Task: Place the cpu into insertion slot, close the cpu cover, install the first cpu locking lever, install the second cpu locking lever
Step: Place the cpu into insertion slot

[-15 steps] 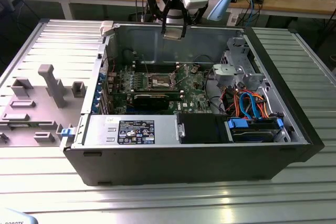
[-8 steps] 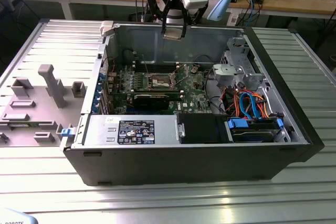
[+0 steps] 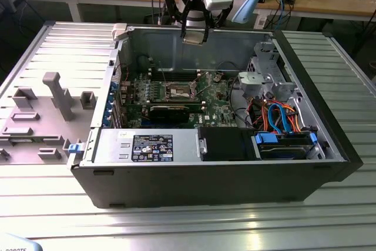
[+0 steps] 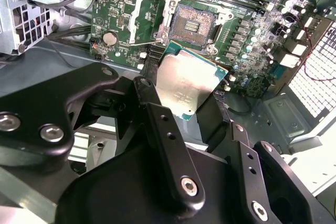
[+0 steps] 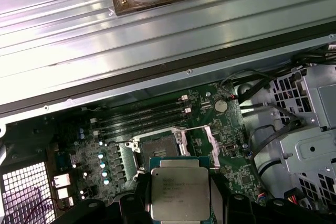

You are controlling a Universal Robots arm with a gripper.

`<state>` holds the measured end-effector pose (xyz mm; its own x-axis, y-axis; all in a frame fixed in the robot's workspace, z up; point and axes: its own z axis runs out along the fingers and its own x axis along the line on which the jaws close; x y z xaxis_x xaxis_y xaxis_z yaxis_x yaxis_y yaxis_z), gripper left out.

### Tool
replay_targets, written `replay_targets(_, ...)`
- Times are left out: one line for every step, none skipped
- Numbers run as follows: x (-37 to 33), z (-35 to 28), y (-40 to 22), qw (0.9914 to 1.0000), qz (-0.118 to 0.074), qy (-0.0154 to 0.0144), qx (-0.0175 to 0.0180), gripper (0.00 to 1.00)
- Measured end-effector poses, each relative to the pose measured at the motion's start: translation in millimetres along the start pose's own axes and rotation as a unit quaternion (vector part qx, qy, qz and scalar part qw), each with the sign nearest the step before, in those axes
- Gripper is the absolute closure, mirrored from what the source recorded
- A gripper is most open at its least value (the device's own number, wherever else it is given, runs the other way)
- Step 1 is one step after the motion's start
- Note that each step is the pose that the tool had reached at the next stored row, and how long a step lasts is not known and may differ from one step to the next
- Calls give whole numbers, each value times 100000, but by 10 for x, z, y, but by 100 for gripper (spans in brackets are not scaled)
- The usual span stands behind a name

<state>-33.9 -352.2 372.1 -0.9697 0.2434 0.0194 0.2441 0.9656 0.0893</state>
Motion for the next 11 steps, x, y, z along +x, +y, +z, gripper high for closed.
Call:
replay_targets(0, 0, 0, 100000, 46, -4, 0, 46)
replay_targets(0, 0, 0, 100000, 108, -11, -4, 46)
replay_targets(0, 0, 0, 100000, 214, -20, -7, 46)
replay_targets(0, 0, 0, 100000, 274, -27, -8, 46)
replay_targets(0, 0, 0, 99999, 330, -30, -5, 46)
replay_targets(0, 1, 0, 99999, 413, -39, -9, 46)
replay_targets(0, 1, 0, 99999, 502, -46, -11, 46)
replay_targets(0, 1, 0, 99998, 558, -50, -10, 46)
replay_targets(0, 1, 0, 99998, 612, -55, -13, 46)
replay_targets(0, 2, 0, 99997, 774, -73, -21, 46)
replay_targets(1, 2, -1, 99995, 1034, -94, -19, 46)
